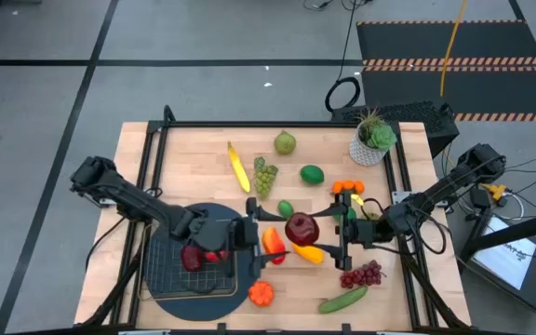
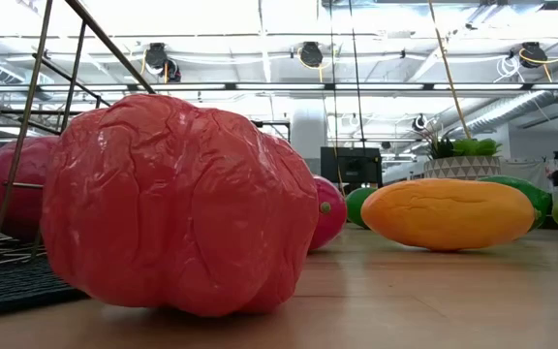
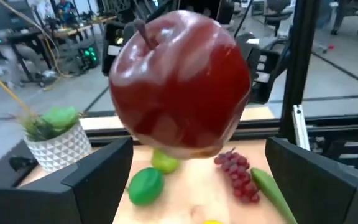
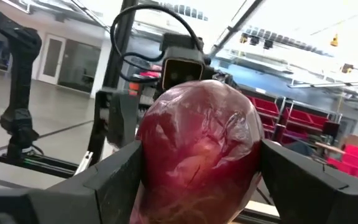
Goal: Build produce basket
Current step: Put the dark red apple into the gold wire basket
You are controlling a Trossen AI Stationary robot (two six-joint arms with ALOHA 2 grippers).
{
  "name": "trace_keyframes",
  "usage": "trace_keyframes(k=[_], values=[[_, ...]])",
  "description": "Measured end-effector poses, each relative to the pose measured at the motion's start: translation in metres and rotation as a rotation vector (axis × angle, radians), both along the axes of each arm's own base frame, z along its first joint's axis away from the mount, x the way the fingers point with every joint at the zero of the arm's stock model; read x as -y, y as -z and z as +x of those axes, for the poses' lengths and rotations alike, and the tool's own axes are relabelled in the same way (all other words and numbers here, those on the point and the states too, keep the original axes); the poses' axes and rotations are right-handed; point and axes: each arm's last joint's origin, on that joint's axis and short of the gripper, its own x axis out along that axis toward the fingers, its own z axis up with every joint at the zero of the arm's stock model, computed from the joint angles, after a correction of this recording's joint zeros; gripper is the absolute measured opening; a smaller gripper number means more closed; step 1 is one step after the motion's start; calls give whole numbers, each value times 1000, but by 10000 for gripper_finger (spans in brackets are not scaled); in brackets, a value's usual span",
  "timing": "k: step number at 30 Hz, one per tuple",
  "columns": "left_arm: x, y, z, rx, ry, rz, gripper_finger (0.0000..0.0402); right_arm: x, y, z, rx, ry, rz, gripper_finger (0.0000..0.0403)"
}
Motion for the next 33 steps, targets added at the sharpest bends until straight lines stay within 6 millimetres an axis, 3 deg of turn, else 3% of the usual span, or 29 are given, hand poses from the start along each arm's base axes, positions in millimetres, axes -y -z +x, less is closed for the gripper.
trace_keyframes(k=[6, 17, 33], values=[[3, 5, 8, 37, 3, -6, 374, -1, 0, 0, 4, -16, -58, 295], [3, -3, 8, 111, 41, -76, 376, -4, 4, 2, -6, -71, -74, 295], [-2, 0, 12, 102, 32, -60, 369, -6, 14, 12, -5, -41, -97, 295]])
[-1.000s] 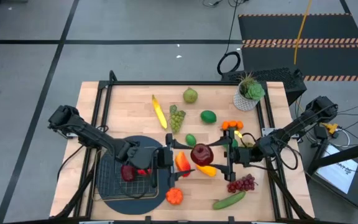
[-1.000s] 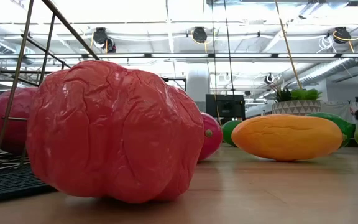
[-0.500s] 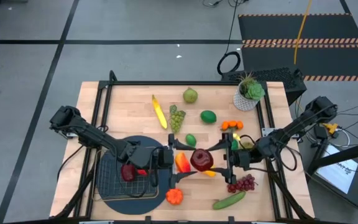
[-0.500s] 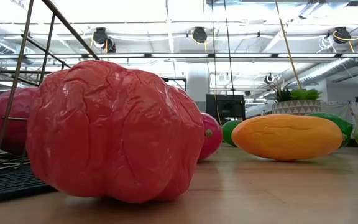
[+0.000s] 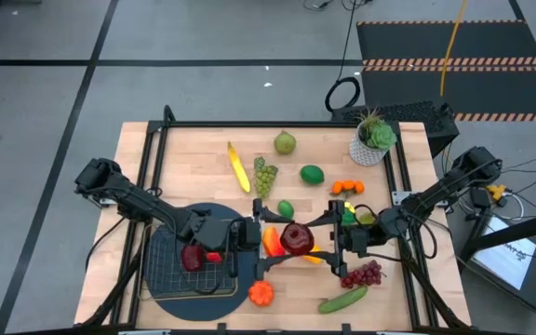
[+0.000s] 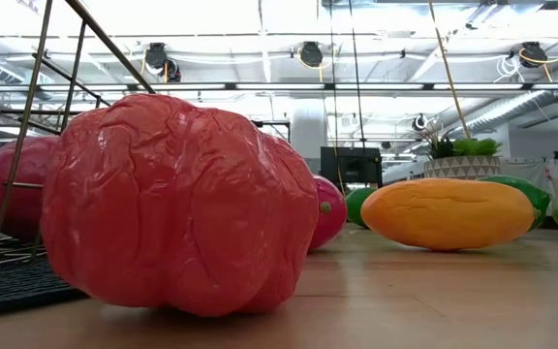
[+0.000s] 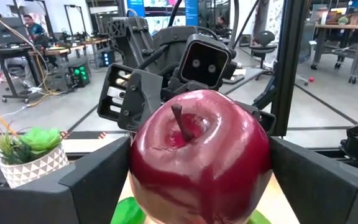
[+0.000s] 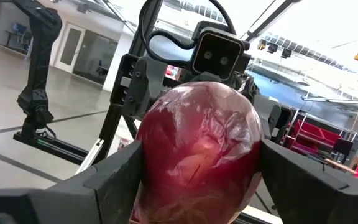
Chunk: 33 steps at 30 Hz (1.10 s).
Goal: Build produce basket
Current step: Put the dark red apple into the gold wire basket
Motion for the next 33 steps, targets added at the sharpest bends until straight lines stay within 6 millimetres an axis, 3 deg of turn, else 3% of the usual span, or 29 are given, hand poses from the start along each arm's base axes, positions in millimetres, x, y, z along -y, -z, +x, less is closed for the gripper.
trace_keyframes(k=[8, 15, 24, 33], values=[[0, 1, 0, -4, 0, 4, 319, 0, 0, 0, 1, 1, 4, 295], [3, 2, -1, -20, 3, 22, 337, -1, 0, -1, -8, 10, 27, 309], [3, 3, -4, -61, 2, 71, 320, 2, -6, -3, 5, -4, 132, 354], [3, -10, -26, -127, 8, 164, 331, 4, -9, -10, -57, -30, 183, 356]])
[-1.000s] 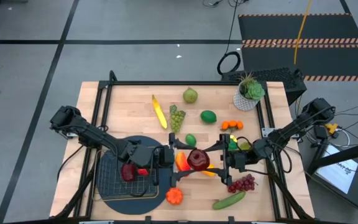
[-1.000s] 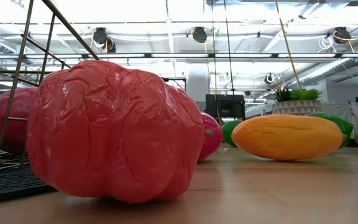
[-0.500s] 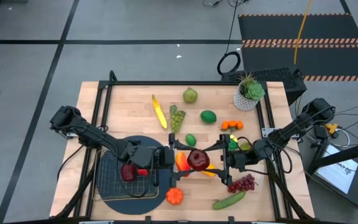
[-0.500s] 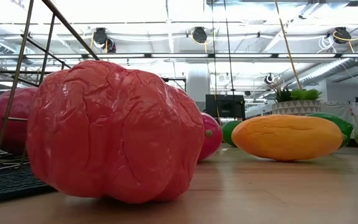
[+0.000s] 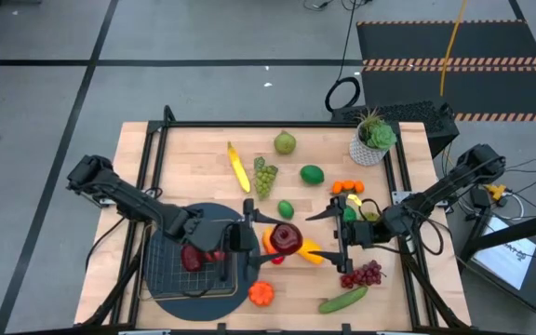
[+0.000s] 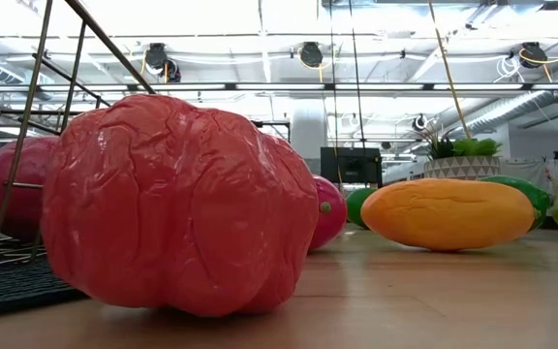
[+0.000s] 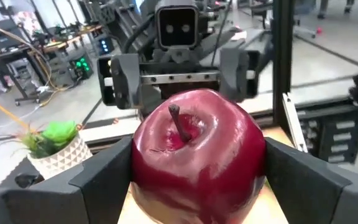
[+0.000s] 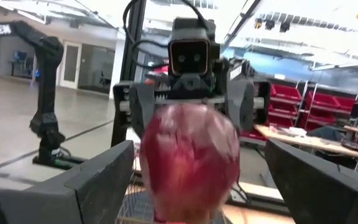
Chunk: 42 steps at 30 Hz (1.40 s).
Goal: Build produce basket
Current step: Put the dark red apple into the gold wire basket
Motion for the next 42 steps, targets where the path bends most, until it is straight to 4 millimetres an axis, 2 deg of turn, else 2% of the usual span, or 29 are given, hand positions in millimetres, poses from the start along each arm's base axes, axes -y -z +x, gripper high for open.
trace_keyframes(k=[7, 18, 29, 42], values=[[7, -4, -21, -89, 30, 121, 326, 1, 3, -2, -62, -10, -1, 357], [23, 0, -34, -138, 74, 344, 336, 1, 6, -2, -94, -8, -21, 357], [27, 1, -37, -141, 79, 385, 337, 1, 6, -2, -94, -6, -20, 357], [27, 1, -37, -140, 72, 346, 337, 1, 7, -2, -94, -5, -23, 357]])
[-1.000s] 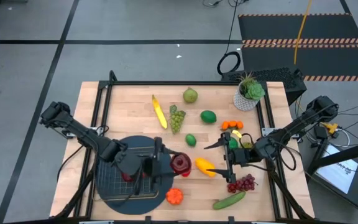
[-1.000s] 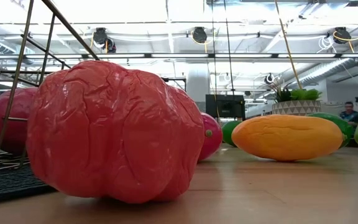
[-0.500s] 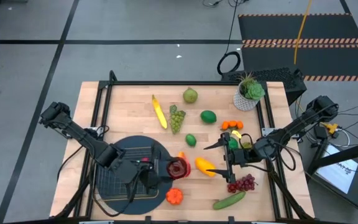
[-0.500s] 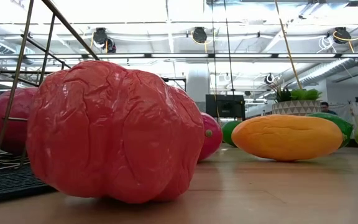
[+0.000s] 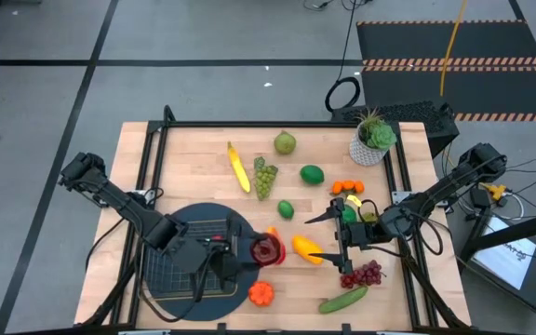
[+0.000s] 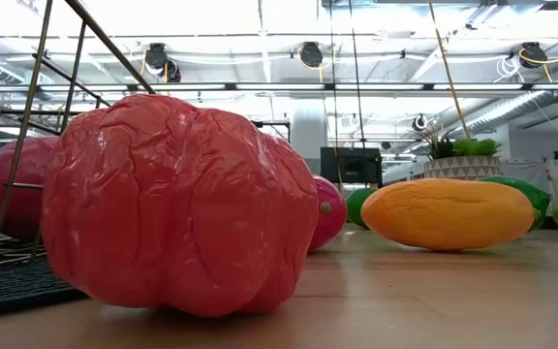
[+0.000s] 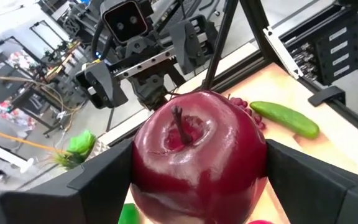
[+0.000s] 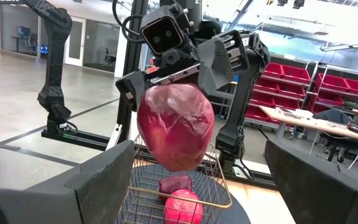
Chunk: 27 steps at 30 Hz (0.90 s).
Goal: Build produce basket
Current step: Put the dark red apple into the gold wire basket
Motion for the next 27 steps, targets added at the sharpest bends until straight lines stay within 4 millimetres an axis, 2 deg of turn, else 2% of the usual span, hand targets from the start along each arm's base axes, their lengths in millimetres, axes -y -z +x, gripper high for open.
trace_keyframes(k=[10, 19, 27], values=[[0, 0, 0, 2, -33, -124, 337, 0, 0, 0, 0, 0, -1, 357], [1, 1, -1, -8, -94, -344, 337, 1, 0, 0, 13, 15, -77, 357], [2, 7, -13, -100, -154, -472, 337, 13, -1, 6, 24, 76, -129, 357]])
